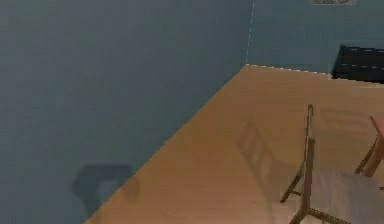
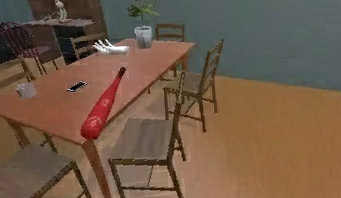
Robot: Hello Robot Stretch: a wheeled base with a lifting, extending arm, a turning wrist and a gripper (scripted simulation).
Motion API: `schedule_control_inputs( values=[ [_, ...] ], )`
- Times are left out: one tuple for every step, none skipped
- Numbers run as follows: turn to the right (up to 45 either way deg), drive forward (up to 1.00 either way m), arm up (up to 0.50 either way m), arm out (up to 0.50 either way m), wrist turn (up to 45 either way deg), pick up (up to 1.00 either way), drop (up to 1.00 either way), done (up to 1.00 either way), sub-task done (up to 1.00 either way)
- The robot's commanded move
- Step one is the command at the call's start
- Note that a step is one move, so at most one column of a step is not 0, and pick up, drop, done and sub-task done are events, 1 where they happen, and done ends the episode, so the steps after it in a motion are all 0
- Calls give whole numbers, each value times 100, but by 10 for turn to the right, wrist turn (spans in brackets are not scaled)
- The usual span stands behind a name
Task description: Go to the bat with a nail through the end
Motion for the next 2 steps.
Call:
schedule_control_inputs(
  values=[
    [0,100,0,0,0,0,0,0,0],
    [270,0,0,0,0,0,0,0,0]
  ],
)
